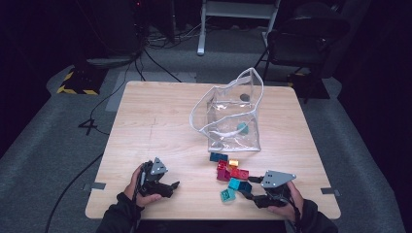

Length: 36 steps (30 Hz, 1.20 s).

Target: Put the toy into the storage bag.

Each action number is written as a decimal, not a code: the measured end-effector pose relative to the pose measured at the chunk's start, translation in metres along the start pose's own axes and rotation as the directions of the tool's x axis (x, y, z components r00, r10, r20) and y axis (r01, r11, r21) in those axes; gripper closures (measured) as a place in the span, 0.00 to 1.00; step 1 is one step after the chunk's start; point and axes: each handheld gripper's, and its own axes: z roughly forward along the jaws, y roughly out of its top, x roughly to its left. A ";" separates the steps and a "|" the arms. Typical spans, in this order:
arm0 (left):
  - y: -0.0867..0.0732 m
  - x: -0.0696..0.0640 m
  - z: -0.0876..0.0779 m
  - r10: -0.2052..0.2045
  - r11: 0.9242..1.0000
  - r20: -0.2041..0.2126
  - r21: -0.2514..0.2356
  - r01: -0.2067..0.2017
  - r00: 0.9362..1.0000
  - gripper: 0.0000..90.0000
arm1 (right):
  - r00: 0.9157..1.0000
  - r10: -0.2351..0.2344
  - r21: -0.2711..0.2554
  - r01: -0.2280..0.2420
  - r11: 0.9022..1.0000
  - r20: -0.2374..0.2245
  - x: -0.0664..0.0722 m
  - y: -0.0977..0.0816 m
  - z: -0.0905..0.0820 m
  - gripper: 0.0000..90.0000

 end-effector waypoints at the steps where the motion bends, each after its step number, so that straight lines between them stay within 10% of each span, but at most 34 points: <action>1: 0.000 0.000 0.000 -0.003 1.000 0.001 0.000 0.003 1.000 0.12 | 1.000 -0.002 0.007 0.001 1.000 0.003 0.001 0.000 0.001 0.48; 14: 0.000 0.000 0.000 -0.002 1.000 0.001 0.000 0.002 1.000 0.12 | 1.000 -0.023 0.051 0.022 0.998 0.020 0.005 -0.007 0.016 0.65; 36: 0.000 0.000 0.000 -0.003 1.000 0.001 0.000 0.003 1.000 0.12 | 0.999 0.028 -0.005 -0.028 1.000 0.026 -0.005 0.000 0.002 0.66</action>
